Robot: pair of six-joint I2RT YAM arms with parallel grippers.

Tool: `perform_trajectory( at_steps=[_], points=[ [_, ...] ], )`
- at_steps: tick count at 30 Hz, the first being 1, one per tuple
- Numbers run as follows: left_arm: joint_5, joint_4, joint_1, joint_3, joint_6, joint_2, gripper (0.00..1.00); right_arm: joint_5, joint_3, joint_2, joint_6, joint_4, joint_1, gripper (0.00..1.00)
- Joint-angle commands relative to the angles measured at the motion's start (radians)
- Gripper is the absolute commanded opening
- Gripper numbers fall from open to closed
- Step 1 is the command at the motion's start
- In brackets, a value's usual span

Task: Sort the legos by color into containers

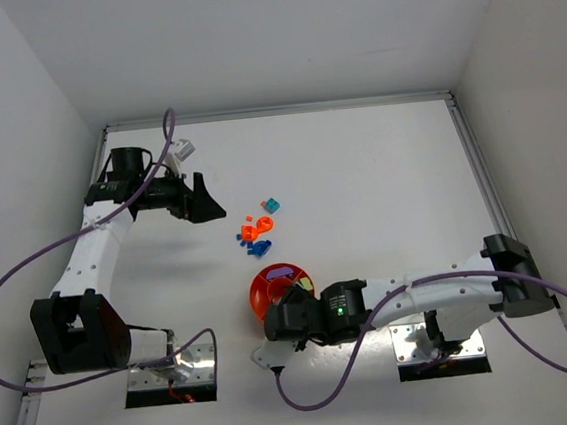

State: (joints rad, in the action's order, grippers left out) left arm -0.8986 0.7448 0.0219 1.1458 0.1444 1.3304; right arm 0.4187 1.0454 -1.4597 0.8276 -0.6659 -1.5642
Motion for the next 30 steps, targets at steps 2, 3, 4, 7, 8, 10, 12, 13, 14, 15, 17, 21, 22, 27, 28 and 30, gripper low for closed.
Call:
perform_trajectory(
  at_steps=[2, 3, 4, 7, 8, 10, 12, 13, 14, 15, 17, 21, 22, 27, 28, 30],
  points=[
    [-0.01, -0.025, 0.015, -0.001, -0.019, -0.031, 1.0, 0.025, 0.002, 0.029, 0.007, 0.008, -0.039, 0.4],
    [-0.01, -0.025, 0.015, -0.001, -0.019, -0.022, 1.0, 0.025, 0.002, 0.029, 0.007, 0.008, -0.039, 0.42],
    [-0.01, -0.025, 0.015, -0.001, -0.019, -0.022, 1.0, 0.025, 0.013, 0.029, 0.007, 0.008, -0.039, 0.43],
    [-0.01, -0.025, 0.015, -0.001, -0.019, -0.022, 1.0, 0.014, 0.033, 0.038, 0.007, 0.008, -0.039, 0.46],
    [-0.01, -0.025, 0.015, -0.001, -0.019, -0.022, 1.0, 0.014, 0.033, 0.038, 0.007, 0.018, -0.039, 0.48],
    [-0.01, -0.025, 0.015, -0.001, -0.019, -0.022, 1.0, 0.014, 0.042, 0.038, 0.007, 0.019, -0.048, 0.49],
    [0.0, -0.025, 0.015, -0.001, -0.019, -0.022, 1.0, 0.014, 0.053, 0.038, 0.007, 0.019, -0.048, 0.49],
    [0.0, -0.025, 0.015, -0.001, -0.019, -0.022, 1.0, 0.014, 0.062, 0.038, 0.007, 0.019, -0.048, 0.49],
    [0.0, -0.025, 0.015, -0.001, -0.019, -0.022, 1.0, 0.014, 0.062, 0.038, 0.007, 0.019, -0.048, 0.49],
    [0.0, -0.025, 0.015, -0.001, -0.019, -0.022, 1.0, 0.003, 0.073, 0.038, 0.007, 0.019, -0.048, 0.49],
    [0.0, -0.025, 0.015, -0.001, -0.019, -0.031, 1.0, 0.003, 0.073, 0.038, 0.007, 0.019, -0.048, 0.49],
    [0.009, -0.025, 0.015, -0.011, -0.019, -0.04, 1.0, 0.003, 0.073, 0.038, -0.002, 0.029, -0.048, 0.49],
    [0.009, -0.025, 0.015, -0.011, -0.019, -0.04, 1.0, 0.012, 0.073, 0.038, -0.002, 0.029, -0.048, 0.49],
    [0.009, -0.035, 0.015, -0.011, -0.019, -0.049, 1.0, 0.064, 0.084, 0.058, -0.08, 0.165, 0.019, 0.45],
    [0.009, -0.035, 0.015, -0.011, -0.009, -0.05, 1.0, 0.065, 0.084, 0.073, -0.103, 0.192, 0.044, 0.44],
    [0.009, -0.035, 0.015, -0.011, -0.009, -0.05, 1.0, 0.065, 0.12, 0.084, -0.208, 0.227, 0.142, 0.41]
  ],
)
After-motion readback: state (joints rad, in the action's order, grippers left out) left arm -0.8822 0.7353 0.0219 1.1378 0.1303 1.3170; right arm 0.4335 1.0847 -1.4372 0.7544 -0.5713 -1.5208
